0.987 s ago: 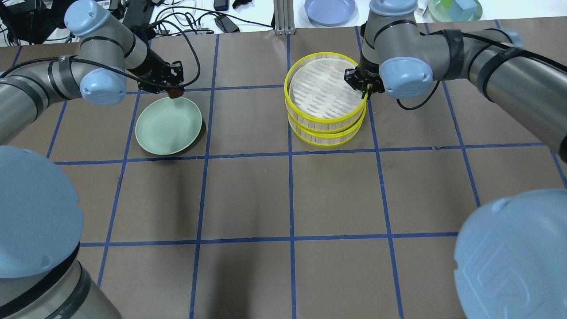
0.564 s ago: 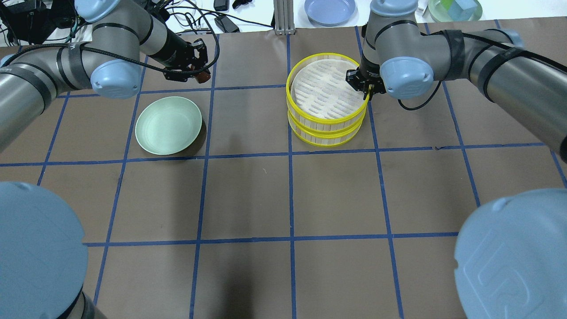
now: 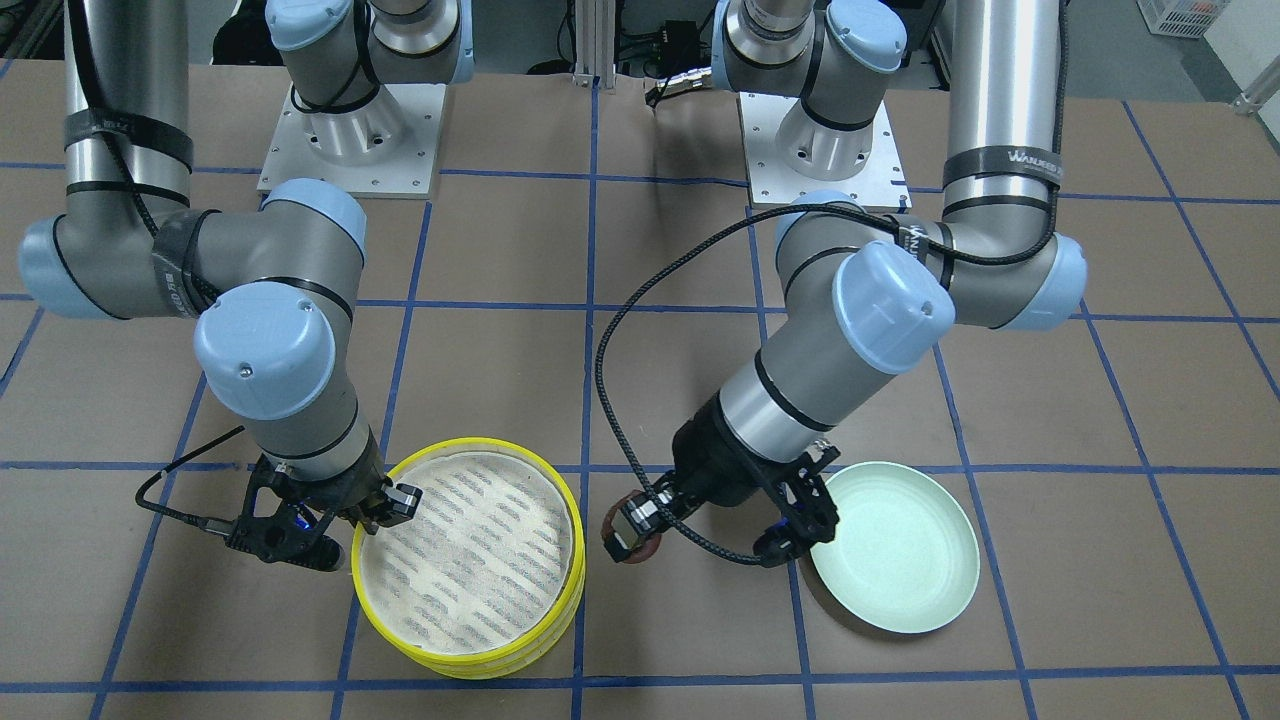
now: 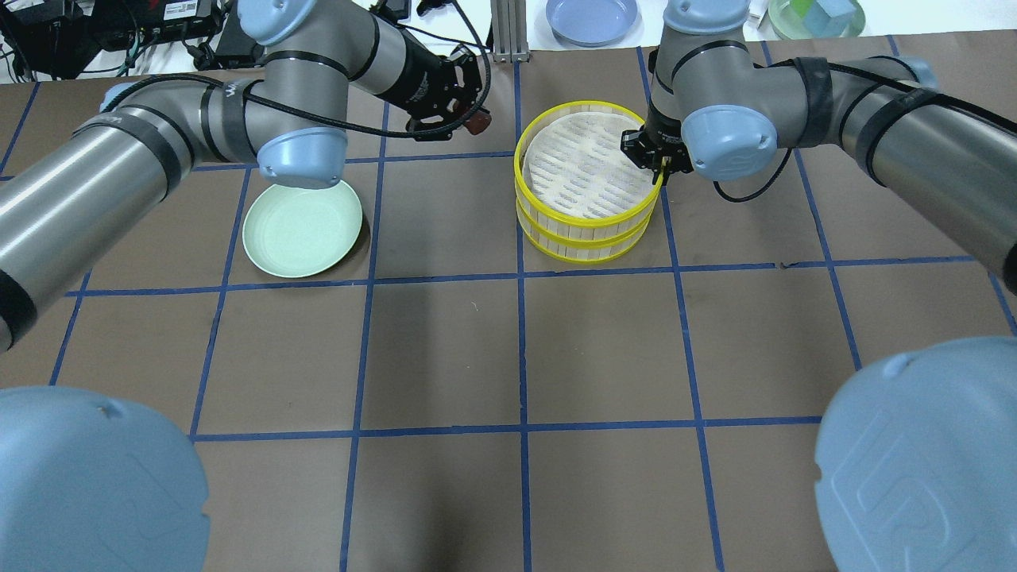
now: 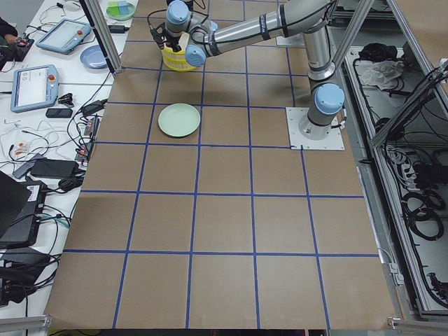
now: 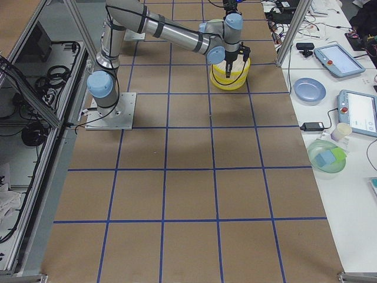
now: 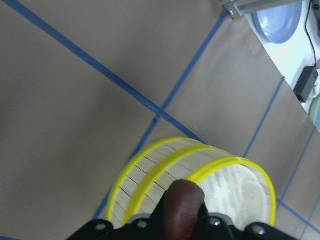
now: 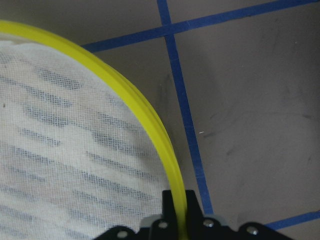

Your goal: Stack buns with steamer

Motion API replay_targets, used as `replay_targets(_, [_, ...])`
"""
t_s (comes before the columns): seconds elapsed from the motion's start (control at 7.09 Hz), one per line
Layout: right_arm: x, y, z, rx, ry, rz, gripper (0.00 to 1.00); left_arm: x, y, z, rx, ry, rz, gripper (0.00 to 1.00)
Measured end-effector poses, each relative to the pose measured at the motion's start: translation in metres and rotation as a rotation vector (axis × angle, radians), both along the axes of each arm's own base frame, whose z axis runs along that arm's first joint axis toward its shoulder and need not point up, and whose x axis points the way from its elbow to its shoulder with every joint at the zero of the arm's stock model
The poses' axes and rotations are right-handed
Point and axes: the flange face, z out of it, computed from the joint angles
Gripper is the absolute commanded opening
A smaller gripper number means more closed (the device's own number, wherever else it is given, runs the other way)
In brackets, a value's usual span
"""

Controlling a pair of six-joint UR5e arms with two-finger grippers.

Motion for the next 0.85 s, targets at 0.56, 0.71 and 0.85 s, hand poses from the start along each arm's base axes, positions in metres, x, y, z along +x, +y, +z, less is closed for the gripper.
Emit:
replay_targets(0.56, [-0.004, 0.004, 0.023, -0.027, -0.017, -0.007, 0.99, -0.055, 0.012, -0.045, 0.062, 0.033, -0.048, 0.73])
replay_targets(0.71, [-0.005, 0.013, 0.047, -0.037, -0.020, -0.006, 0.99, -0.069, 0.016, -0.057, 0.081, 0.035, -0.062, 0.95])
replay_targets(0.85, [-0.005, 0.025, 0.071, -0.035, -0.029, -0.003, 1.00, -0.080, 0.020, -0.063, 0.097, 0.041, -0.065, 1.00])
